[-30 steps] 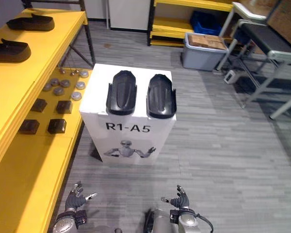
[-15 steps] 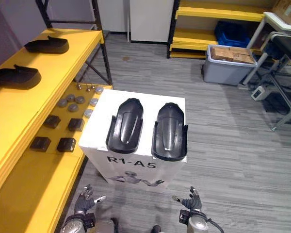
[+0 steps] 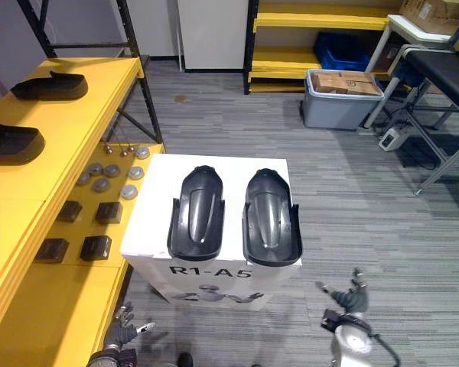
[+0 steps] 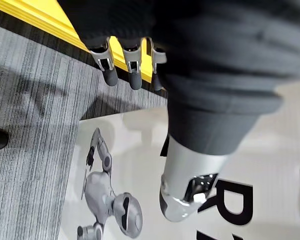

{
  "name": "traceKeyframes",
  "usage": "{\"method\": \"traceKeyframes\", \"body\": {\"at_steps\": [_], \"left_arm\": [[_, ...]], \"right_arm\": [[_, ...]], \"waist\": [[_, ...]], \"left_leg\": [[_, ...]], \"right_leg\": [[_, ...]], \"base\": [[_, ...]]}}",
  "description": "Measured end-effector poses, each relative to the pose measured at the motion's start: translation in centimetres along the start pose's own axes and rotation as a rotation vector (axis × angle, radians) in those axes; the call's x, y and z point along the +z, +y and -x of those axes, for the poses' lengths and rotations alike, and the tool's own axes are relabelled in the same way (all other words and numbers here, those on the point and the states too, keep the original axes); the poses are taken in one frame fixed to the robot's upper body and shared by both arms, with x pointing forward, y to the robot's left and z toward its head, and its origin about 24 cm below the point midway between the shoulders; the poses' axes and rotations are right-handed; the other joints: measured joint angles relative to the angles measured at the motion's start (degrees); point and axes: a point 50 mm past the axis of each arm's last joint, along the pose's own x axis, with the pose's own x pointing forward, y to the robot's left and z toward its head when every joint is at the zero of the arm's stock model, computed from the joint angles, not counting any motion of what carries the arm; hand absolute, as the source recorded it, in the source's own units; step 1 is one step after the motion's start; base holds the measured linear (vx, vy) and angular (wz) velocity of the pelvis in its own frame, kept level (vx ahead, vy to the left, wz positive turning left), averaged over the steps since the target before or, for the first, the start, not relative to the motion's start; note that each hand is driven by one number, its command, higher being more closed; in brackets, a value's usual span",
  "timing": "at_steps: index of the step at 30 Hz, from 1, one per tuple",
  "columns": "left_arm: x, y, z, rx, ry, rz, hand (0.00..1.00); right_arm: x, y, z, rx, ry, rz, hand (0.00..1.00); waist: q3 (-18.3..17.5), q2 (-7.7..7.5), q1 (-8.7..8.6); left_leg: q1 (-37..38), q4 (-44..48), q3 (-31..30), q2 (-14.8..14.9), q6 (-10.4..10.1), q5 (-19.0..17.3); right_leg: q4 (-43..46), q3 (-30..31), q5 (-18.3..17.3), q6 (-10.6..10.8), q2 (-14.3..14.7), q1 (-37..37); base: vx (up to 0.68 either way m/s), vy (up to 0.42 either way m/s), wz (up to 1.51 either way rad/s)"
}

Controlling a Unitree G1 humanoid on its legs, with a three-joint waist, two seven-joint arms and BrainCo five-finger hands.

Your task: Walk over and take plastic housings, then place them on the shelf

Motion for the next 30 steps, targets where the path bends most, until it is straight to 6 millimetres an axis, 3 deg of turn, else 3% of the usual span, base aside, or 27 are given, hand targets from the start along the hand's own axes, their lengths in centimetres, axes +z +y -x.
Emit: {"method": "traceKeyframes", "body": {"at_steps": [6, 12, 15, 22, 26, 30], "left_arm": [[-0.3, -0.1, 0.1, -0.002, 0.008, 0.003, 0.0], [-0.6, -0.3, 0.2, -0.013, 0.022, -0.002, 0.0], [-0.9, -0.8, 0.3, -0.031, 0.028, -0.008, 0.0], [-1.6, -0.9, 0.6, -0.036, 0.055, -0.009, 0.0], [-1.6, -1.3, 0.6, -0.04, 0.055, 0.0, 0.0], [-1.7, -1.4, 0.7, -0.039, 0.059, 0.004, 0.0]], "right_arm": [[4.9, 2.1, -0.7, 0.057, -0.193, -0.024, 0.0], [6.2, 6.3, -0.5, 0.206, -0.248, 0.012, 0.0], [6.3, 7.7, -0.5, 0.247, -0.251, 0.042, 0.0], [4.4, 9.5, -0.6, 0.266, -0.17, 0.135, 0.0], [3.4, 9.6, -0.6, 0.226, -0.13, 0.244, 0.0], [2.1, 9.5, -0.5, 0.145, -0.054, 0.224, 0.0]], "waist": [[-1.38, -0.43, -0.57], [-1.4, -0.39, -0.51], [-1.38, -0.38, -0.1], [-1.06, -0.3, 0.77], [-0.94, -0.34, 0.65], [-0.93, -0.34, 0.76]], "left_leg": [[1.12, -1.57, 0.75, 0.63, -0.14, 0.1], [1.78, -3.75, -0.2, 0.5, -0.3, 2.03], [1.82, -6.07, -0.98, 0.22, -0.36, 4.07], [1.55, -8.8, -3.15, -0.23, -0.72, 7.02], [0.84, -8.97, -4.4, -0.2, -1.11, 7.4], [0.22, -8.97, -5.16, -0.23, -1.11, 7.41]], "right_leg": [[-0.02, 0.26, 0.18, -0.2, 0.48, 0.32], [-0.25, -0.38, 0.78, -0.26, 0.47, 0.52], [-0.29, -1.43, 1.22, -0.41, 0.47, -0.09], [-2.32, -3.34, 1.25, -0.34, 0.3, 0.12], [-2.68, -4.75, 0.82, -0.11, 0.32, 0.13], [-2.92, -5.2, 0.8, -0.06, 0.32, 0.0]], "base": [[0.06, -0.01, -0.06], [-0.02, -0.005, 0.06], [-0.09, 0.0, 0.17], [-0.11, -0.008, 0.13], [-0.1, -0.016, 0.14], [-0.01, -0.002, 0.09]]}}
